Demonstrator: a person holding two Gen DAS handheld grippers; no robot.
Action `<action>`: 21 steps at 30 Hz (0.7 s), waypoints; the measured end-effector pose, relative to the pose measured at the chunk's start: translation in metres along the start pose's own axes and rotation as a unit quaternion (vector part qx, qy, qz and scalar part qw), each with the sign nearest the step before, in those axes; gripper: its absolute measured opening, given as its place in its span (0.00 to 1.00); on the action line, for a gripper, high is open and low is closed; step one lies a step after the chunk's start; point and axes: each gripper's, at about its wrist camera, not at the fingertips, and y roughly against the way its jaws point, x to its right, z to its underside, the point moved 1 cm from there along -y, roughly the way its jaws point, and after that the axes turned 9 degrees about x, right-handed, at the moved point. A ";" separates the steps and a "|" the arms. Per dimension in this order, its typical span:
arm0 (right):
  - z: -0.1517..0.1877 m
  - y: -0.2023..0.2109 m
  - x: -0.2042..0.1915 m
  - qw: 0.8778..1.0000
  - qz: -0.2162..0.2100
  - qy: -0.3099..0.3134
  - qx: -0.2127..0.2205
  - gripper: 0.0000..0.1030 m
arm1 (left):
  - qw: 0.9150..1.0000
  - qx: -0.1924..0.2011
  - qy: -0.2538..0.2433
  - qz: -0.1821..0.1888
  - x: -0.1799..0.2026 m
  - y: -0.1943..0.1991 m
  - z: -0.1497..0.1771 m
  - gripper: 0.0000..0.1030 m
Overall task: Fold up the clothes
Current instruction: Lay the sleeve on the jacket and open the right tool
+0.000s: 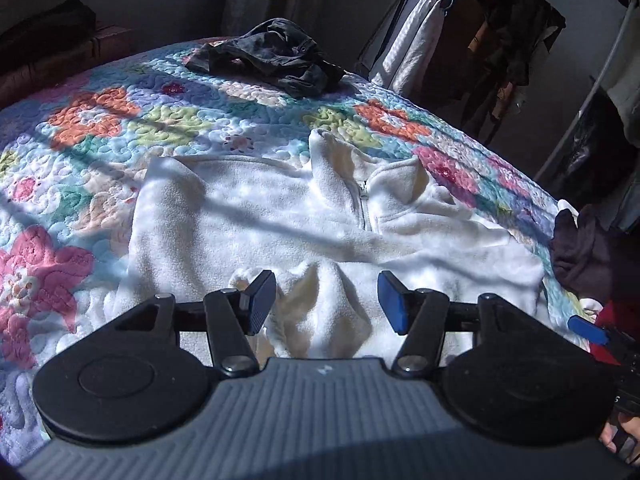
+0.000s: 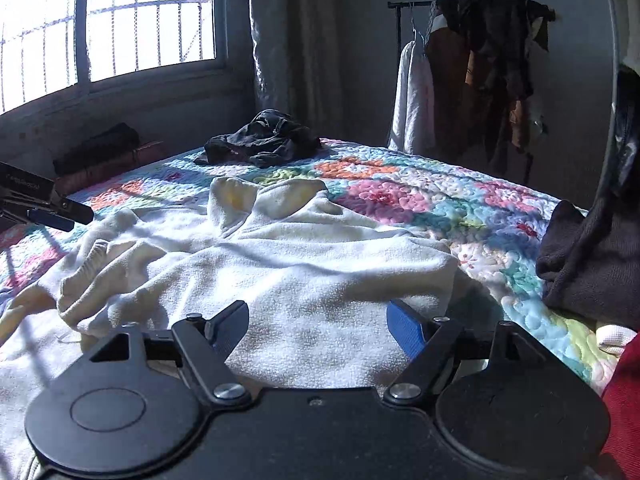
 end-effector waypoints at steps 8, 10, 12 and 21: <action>0.046 -0.038 -0.007 0.993 0.016 0.044 -0.106 0.67 | 0.998 -0.024 -0.033 -0.054 -0.007 -0.024 0.014 0.54; 0.049 -0.035 -0.006 0.992 0.012 0.055 -0.113 0.67 | 0.996 -0.030 -0.041 -0.068 -0.009 -0.030 0.017 0.54; 0.047 -0.034 -0.007 0.991 0.011 0.066 -0.119 0.67 | 0.995 -0.036 -0.050 -0.082 -0.011 -0.035 0.021 0.54; 0.029 -0.022 0.023 0.996 -0.035 -0.018 -0.078 0.68 | 0.989 -0.037 -0.104 -0.100 -0.008 -0.044 0.030 0.06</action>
